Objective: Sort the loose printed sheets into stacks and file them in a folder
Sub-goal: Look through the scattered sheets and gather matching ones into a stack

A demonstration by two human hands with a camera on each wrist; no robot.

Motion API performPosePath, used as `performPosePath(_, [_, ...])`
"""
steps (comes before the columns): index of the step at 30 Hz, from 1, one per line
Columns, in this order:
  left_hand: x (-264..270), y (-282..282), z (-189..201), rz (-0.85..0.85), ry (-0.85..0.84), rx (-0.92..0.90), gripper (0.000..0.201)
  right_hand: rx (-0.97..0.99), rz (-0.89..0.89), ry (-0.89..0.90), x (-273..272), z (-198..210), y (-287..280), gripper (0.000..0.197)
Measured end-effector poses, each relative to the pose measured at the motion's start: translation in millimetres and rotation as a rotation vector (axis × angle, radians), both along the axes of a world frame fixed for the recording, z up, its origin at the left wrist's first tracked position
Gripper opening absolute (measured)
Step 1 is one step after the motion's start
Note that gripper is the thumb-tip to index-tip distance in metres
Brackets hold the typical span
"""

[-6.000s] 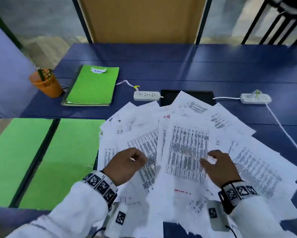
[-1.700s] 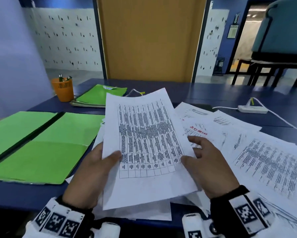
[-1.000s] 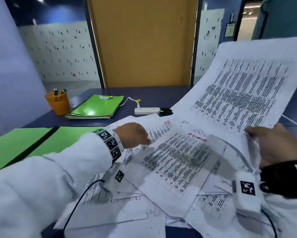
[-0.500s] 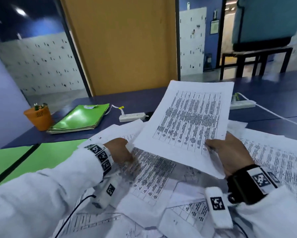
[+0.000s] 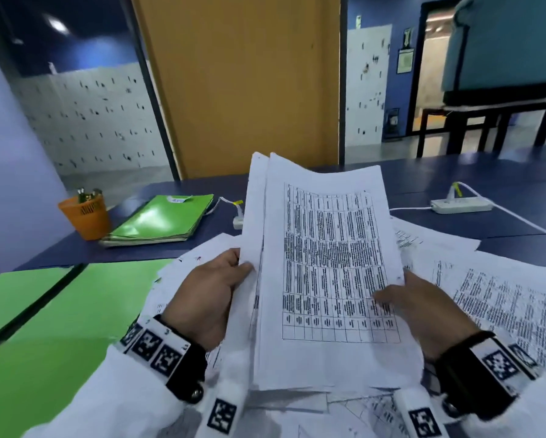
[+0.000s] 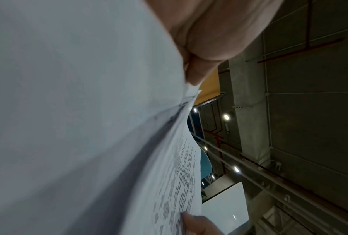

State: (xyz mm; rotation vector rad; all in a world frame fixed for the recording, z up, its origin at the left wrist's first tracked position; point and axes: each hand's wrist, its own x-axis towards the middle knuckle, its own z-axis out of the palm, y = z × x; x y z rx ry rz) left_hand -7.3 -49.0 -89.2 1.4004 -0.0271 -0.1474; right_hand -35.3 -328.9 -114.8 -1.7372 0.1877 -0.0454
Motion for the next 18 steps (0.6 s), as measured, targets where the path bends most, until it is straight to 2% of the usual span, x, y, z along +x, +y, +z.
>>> performPosePath(1, [-2, -2, -1, 0.018, -0.006, 0.008, 0.032, 0.006, 0.015, -0.001, 0, -1, 0, 0.015])
performPosePath(3, [-4, -1, -2, 0.008, -0.052, 0.135, 0.042, 0.034, -0.007, -0.008, -3, 2, 5, 0.015])
performPosePath(4, [-5, -2, -2, -0.010, -0.086, 0.205, 0.041, 0.047, -0.010, -0.022, -6, 4, 9, 0.018])
performPosePath(6, [-7, 1, -4, -0.021, -0.137, 0.268, 0.025, 0.008, 0.005, -0.063, -9, 5, 16, 0.028])
performPosePath(10, [-14, 17, 7, 0.107, -0.250, 0.368, 0.030, -0.032, -0.082, -0.271, -21, 29, 28, 0.050])
performPosePath(14, [-24, 21, 29, 0.188, -0.358, 0.279, 0.030, -0.119, -0.014, -0.486, -37, 66, 51, 0.072])
performPosePath(18, [-38, 12, 26, 0.225, -0.371, 0.181, 0.042, -0.108, -0.008, -0.530, -45, 65, 75, 0.072])
